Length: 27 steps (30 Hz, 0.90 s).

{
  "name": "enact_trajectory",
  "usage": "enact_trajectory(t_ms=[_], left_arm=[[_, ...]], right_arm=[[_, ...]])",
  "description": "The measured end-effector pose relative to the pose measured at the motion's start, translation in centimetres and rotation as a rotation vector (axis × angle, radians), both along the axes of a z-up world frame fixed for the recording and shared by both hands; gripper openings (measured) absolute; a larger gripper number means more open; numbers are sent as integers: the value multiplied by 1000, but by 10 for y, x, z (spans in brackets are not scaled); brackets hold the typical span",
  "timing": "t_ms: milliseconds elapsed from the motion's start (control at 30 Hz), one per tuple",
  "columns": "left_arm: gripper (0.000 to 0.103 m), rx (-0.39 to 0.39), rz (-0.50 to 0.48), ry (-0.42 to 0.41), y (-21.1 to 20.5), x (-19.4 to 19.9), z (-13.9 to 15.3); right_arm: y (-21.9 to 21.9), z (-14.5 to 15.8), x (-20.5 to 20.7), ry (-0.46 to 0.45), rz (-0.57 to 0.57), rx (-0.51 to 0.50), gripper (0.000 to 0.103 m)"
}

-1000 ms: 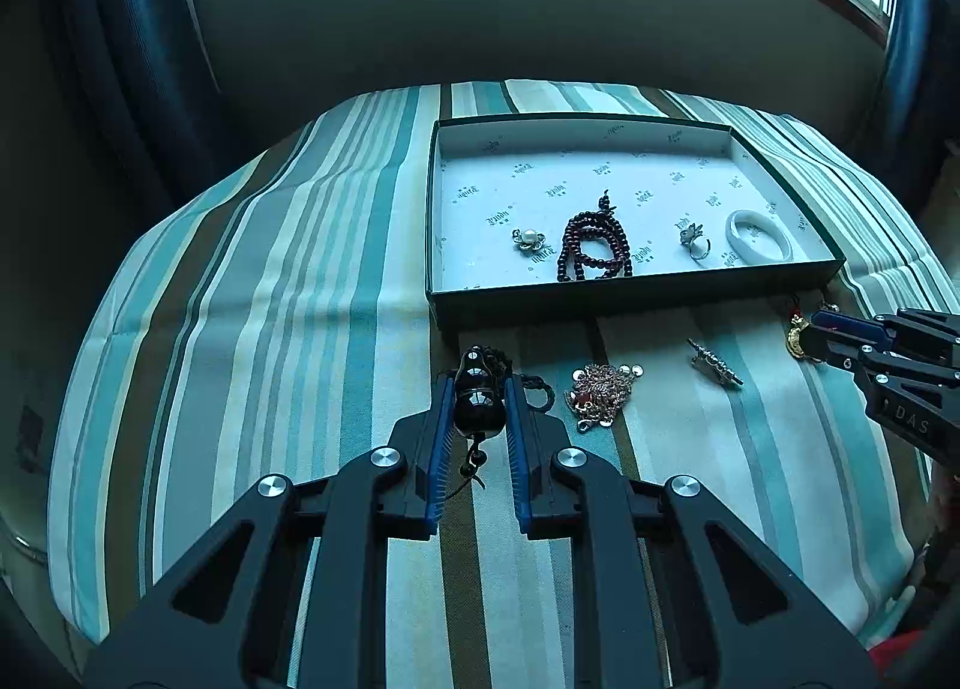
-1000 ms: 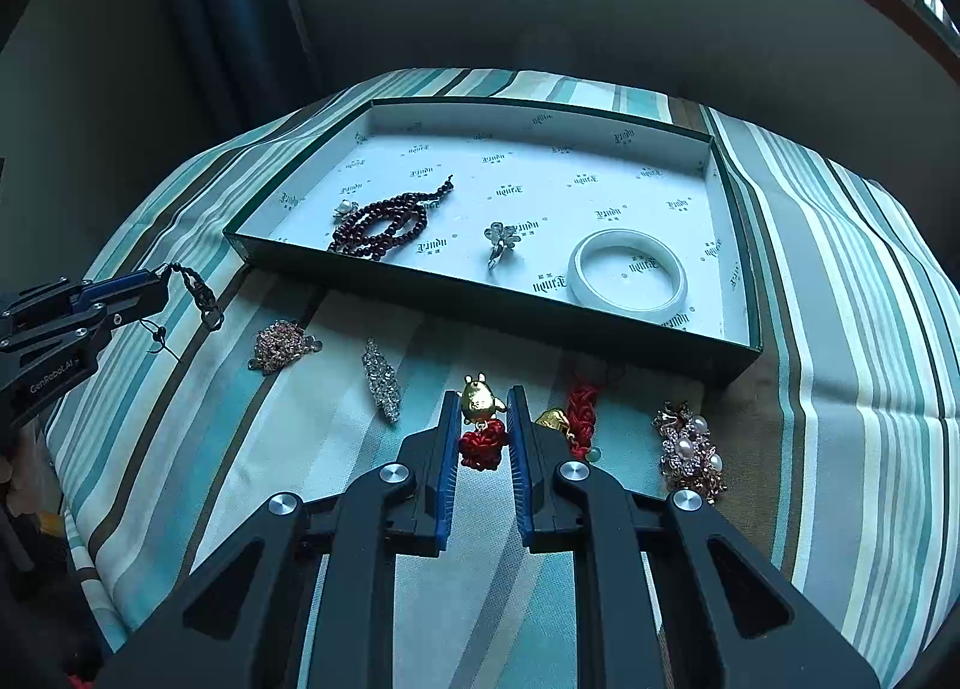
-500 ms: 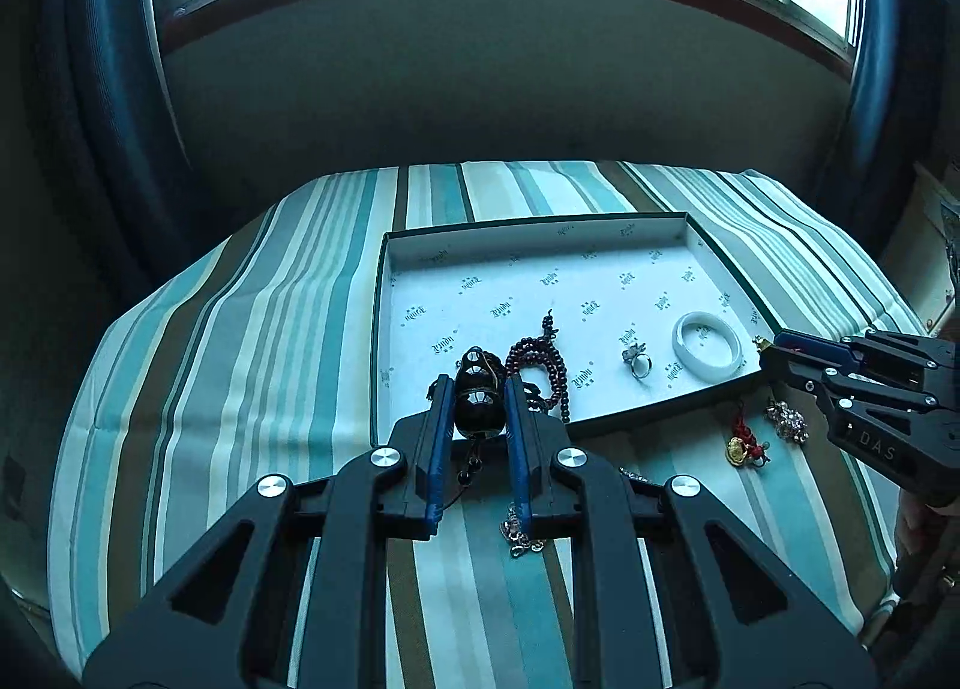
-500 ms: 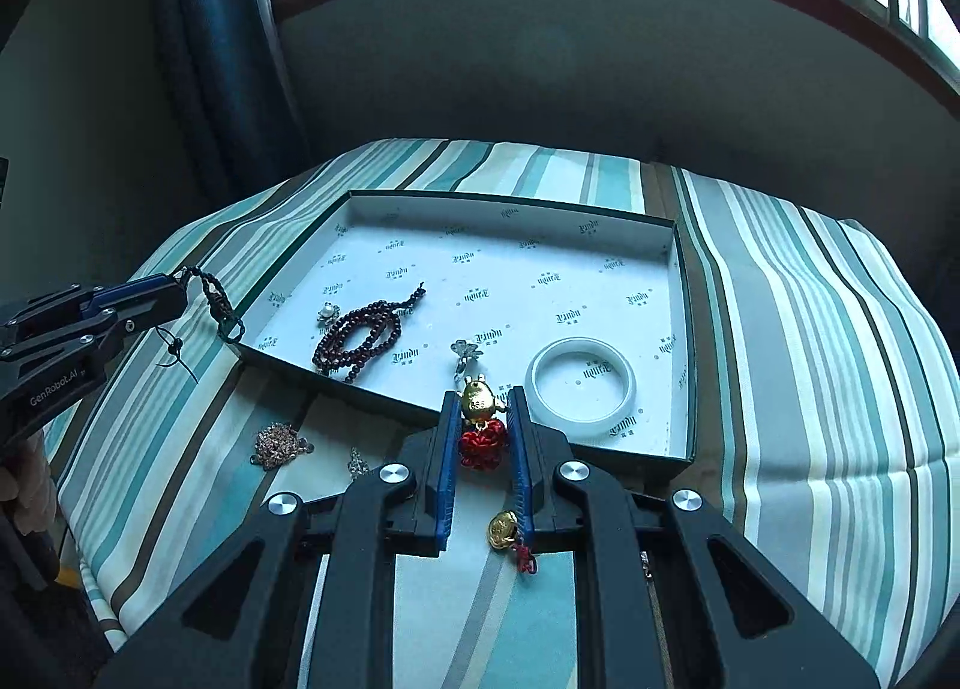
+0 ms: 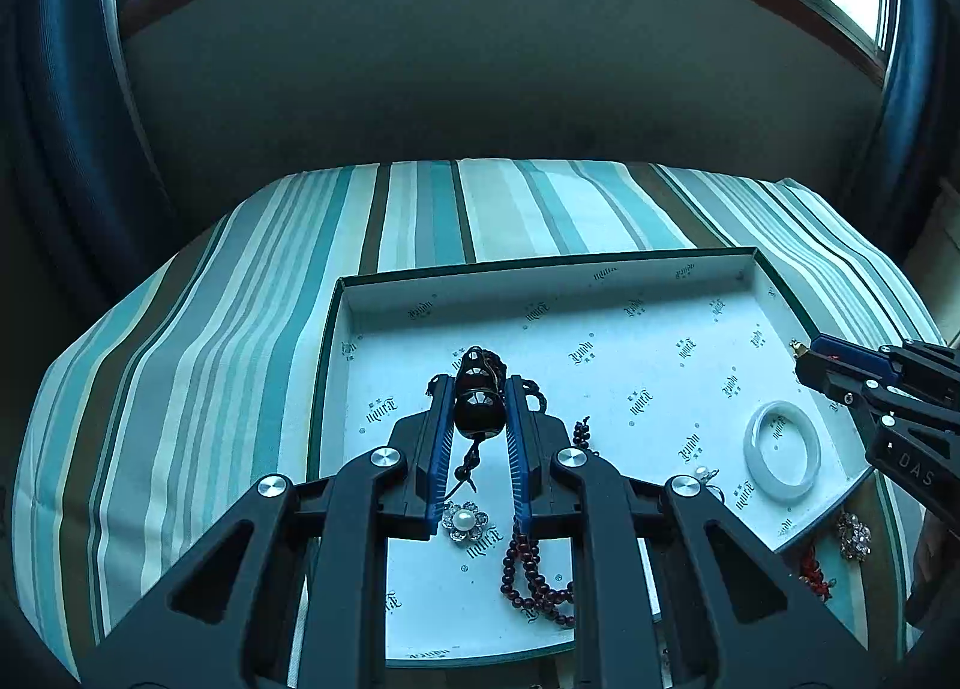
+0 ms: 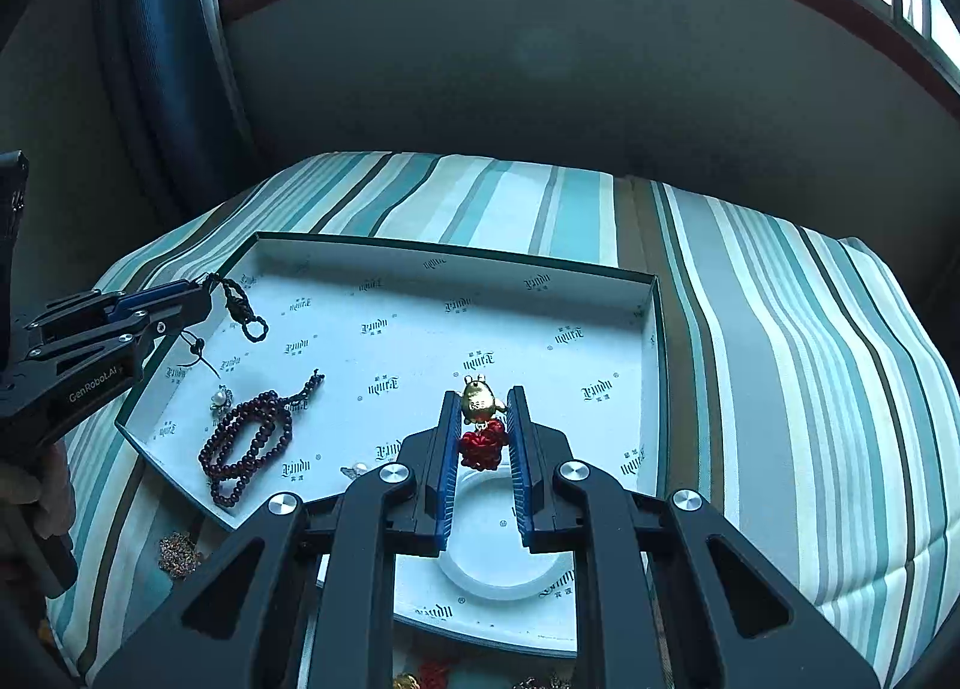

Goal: Organize jewelry
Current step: 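Lower both held pieces into the box and open both tools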

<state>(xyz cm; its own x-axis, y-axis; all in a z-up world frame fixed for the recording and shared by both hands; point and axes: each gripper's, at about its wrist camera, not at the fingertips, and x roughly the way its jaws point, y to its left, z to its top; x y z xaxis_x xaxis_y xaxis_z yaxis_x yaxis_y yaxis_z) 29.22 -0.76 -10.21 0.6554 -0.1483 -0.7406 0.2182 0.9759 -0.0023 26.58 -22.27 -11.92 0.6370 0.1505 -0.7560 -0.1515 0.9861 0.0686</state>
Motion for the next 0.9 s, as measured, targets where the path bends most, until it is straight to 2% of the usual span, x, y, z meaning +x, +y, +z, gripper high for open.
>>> enact_trajectory(t_ms=[233,667,767,833,900], left_arm=[[17,30,30,69,6,24,-30],[17,43,41,112,13,30,-44],[20,43,36,110,12,28,-44],[37,46,37,107,11,26,-43],[42,40,38,102,12,25,-42]], right_arm=[[1,-31,17,62,-9,-17,16],[-6,-46,30,105,-42,-21,17],[-8,-46,31,107,-47,-11,18],[-8,-46,31,109,-48,-7,19],[-7,-44,30,101,-37,0,26]])
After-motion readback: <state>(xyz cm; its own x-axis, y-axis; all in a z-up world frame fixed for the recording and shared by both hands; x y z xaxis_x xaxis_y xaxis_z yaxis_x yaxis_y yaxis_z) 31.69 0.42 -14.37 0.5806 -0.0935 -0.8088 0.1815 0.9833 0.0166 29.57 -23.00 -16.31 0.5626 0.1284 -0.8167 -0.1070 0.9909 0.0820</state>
